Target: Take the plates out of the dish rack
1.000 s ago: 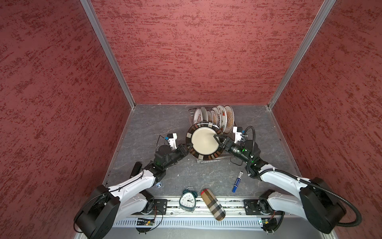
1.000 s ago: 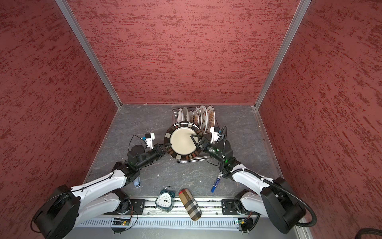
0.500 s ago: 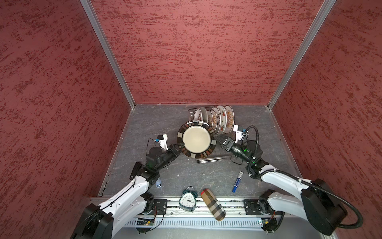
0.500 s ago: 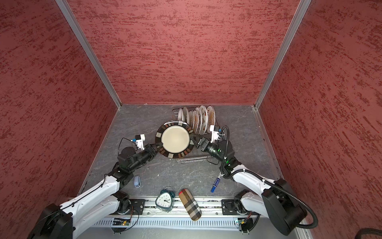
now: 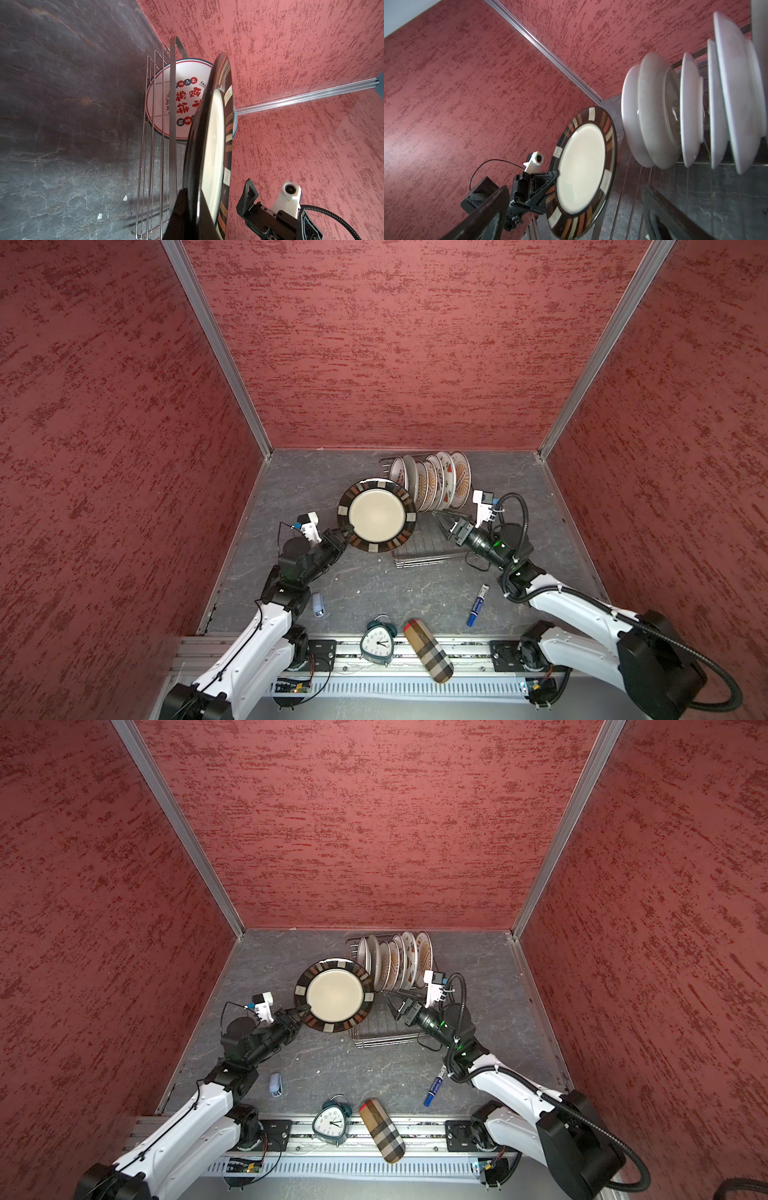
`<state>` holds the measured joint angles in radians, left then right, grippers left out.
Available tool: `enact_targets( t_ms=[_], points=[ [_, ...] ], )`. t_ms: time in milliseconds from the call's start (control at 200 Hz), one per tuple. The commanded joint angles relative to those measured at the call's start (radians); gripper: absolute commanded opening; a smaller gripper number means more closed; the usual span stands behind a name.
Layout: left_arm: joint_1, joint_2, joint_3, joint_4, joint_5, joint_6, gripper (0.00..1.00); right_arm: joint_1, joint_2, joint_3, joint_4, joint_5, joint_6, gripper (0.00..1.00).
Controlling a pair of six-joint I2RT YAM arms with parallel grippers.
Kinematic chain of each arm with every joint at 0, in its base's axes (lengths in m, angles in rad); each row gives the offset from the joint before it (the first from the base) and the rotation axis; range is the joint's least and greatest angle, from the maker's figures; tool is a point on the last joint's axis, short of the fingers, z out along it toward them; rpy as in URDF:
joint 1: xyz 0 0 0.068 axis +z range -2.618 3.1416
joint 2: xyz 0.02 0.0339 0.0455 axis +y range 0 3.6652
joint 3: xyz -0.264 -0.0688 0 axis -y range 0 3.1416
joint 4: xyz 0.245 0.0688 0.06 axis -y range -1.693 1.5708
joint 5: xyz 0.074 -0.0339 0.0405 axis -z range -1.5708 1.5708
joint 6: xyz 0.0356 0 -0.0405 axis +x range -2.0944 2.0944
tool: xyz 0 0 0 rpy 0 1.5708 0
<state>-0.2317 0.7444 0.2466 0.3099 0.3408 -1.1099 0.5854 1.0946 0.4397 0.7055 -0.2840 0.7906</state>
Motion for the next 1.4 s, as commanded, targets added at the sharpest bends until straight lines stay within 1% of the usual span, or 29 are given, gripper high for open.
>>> enact_targets(
  t_ms=[0,55,120,195,251,271,301,341,516,656,711,772,832,867,922,992,1147,1232,1288,1398],
  points=[
    [0.054,-0.040,0.031,0.099,0.031,-0.021,0.00,0.070,-0.005,0.066,-0.074,0.072,-0.214,0.98],
    [0.086,-0.046,0.029,0.086,0.026,-0.033,0.00,0.109,-0.004,0.059,-0.056,0.120,-0.269,0.98],
    [0.128,-0.055,0.019,0.089,0.033,-0.048,0.00,0.132,0.002,0.067,-0.068,0.145,-0.281,0.98],
    [0.158,-0.066,0.011,0.086,0.038,-0.054,0.00,0.144,0.027,0.104,-0.111,0.120,-0.293,0.98],
    [0.167,-0.075,0.008,0.076,0.038,-0.052,0.00,0.153,0.048,0.120,-0.111,0.101,-0.304,0.98],
    [0.169,-0.078,0.010,0.069,0.036,-0.050,0.00,0.159,0.059,0.126,-0.105,0.090,-0.313,0.96],
    [0.172,-0.084,0.010,0.058,0.029,-0.045,0.00,0.164,0.075,0.135,-0.100,0.071,-0.324,0.99],
    [0.179,-0.088,0.012,0.038,0.017,-0.039,0.00,0.173,0.100,0.155,-0.104,0.051,-0.334,0.99],
    [0.239,-0.092,-0.007,0.008,-0.020,-0.055,0.00,0.223,0.206,0.259,-0.172,0.037,-0.378,0.99],
    [0.267,-0.090,-0.026,0.004,-0.064,-0.065,0.00,0.269,0.284,0.338,-0.219,0.084,-0.416,0.99],
    [0.277,-0.087,-0.024,-0.004,-0.080,-0.062,0.00,0.283,0.310,0.367,-0.240,0.100,-0.441,0.95],
    [0.293,-0.081,-0.025,-0.012,-0.097,-0.062,0.00,0.290,0.339,0.392,-0.255,0.110,-0.450,0.94],
    [0.305,-0.067,-0.029,-0.014,-0.121,-0.057,0.00,0.295,0.353,0.411,-0.256,0.119,-0.452,0.94],
    [0.308,-0.059,-0.030,-0.019,-0.146,-0.054,0.00,0.297,0.388,0.421,-0.260,0.125,-0.454,0.95],
    [0.314,-0.046,-0.039,-0.010,-0.175,-0.054,0.00,0.303,0.414,0.442,-0.266,0.138,-0.461,0.99],
    [0.318,-0.029,-0.046,0.008,-0.194,-0.049,0.00,0.309,0.442,0.458,-0.264,0.169,-0.455,0.99],
    [0.334,0.048,-0.038,0.052,-0.214,-0.054,0.00,0.318,0.525,0.536,-0.308,0.135,-0.478,0.99],
    [0.338,0.092,-0.041,0.080,-0.253,-0.060,0.00,0.320,0.561,0.564,-0.311,0.106,-0.487,0.99],
    [0.336,0.118,-0.038,0.084,-0.291,-0.058,0.00,0.321,0.586,0.583,-0.314,0.063,-0.492,0.99],
    [0.342,0.164,-0.032,0.108,-0.318,-0.054,0.00,0.323,0.639,0.633,-0.350,-0.008,-0.507,0.99]
  ],
)
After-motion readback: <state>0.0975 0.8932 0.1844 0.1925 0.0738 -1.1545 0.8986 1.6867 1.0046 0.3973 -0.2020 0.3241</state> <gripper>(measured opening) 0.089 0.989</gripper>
